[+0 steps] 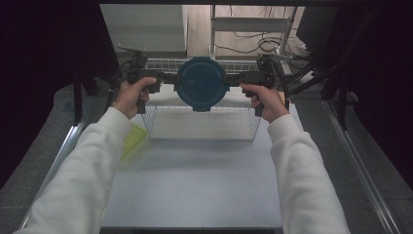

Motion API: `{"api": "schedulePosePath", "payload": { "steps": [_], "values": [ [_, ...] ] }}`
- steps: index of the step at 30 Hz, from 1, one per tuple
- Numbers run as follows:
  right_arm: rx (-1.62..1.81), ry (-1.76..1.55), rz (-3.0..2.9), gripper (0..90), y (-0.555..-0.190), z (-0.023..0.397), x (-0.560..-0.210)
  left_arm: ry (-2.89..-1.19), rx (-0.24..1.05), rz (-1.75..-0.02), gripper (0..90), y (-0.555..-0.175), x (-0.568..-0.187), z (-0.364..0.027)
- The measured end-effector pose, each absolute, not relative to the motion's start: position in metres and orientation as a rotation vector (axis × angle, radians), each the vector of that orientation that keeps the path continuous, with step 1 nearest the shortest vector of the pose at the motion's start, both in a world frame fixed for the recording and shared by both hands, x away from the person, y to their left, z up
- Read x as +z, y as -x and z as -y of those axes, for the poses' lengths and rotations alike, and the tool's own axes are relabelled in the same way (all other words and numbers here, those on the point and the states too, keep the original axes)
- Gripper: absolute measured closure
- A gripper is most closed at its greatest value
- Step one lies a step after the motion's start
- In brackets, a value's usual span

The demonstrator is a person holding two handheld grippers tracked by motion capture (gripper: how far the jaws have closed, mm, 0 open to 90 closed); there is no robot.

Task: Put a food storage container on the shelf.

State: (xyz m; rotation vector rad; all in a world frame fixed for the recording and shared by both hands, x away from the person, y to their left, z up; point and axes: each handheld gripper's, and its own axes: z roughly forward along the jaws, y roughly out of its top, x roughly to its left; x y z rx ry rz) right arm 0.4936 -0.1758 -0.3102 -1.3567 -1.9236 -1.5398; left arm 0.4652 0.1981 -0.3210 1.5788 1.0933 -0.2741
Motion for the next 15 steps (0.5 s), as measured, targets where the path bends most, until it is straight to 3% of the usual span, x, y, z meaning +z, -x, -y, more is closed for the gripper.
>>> {"api": "schedulePosePath", "payload": {
  "steps": [15],
  "values": [
    [-1.497, 1.481, 1.854, 56.3, -0.511, 0.174, -0.308, -1.506, -0.332, -1.168, 57.1, -0.486, -0.326, -0.198]
  ]
}}
